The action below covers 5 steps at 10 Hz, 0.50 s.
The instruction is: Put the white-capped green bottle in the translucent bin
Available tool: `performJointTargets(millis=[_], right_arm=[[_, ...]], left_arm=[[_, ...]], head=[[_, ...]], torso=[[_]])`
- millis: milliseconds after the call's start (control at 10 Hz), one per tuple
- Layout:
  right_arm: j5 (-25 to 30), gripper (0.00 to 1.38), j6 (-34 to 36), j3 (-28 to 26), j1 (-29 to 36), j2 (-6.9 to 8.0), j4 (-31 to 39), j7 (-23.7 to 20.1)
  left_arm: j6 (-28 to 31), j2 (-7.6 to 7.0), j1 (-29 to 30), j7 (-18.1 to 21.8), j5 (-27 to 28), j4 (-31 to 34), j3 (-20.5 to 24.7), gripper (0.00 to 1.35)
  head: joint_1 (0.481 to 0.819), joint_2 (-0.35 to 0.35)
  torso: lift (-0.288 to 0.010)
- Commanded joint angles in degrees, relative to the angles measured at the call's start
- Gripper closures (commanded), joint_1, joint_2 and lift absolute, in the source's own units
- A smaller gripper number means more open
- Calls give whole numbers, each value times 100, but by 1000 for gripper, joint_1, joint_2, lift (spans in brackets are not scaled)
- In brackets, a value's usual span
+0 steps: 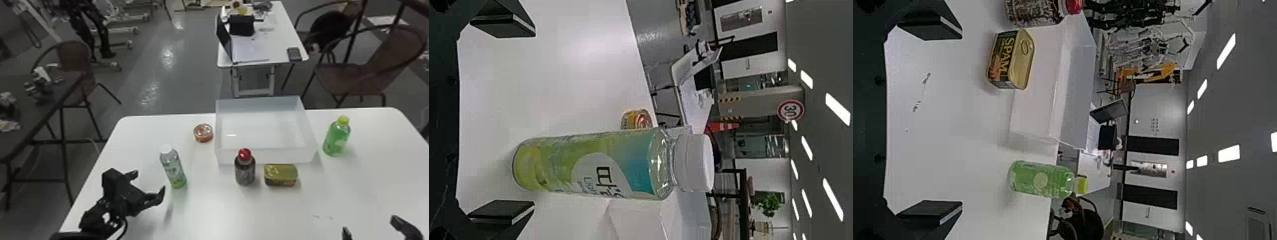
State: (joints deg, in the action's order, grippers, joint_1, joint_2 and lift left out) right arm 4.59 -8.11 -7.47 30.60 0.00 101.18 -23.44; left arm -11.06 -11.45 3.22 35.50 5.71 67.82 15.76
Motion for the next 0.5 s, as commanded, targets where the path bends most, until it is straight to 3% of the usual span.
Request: performJointTargets(millis=[0,400], right_arm=[[16,93,20,17,-37,5,-19,-12],[7,93,46,52,-116,5,-89,-47]], left_arm=[[-36,-165,-410,203,97,-437,-161,87],[-239,-332,-1341,915,114,-1614,-609,48]], head=[[695,159],[695,128]], torso=[[-29],[-29]])
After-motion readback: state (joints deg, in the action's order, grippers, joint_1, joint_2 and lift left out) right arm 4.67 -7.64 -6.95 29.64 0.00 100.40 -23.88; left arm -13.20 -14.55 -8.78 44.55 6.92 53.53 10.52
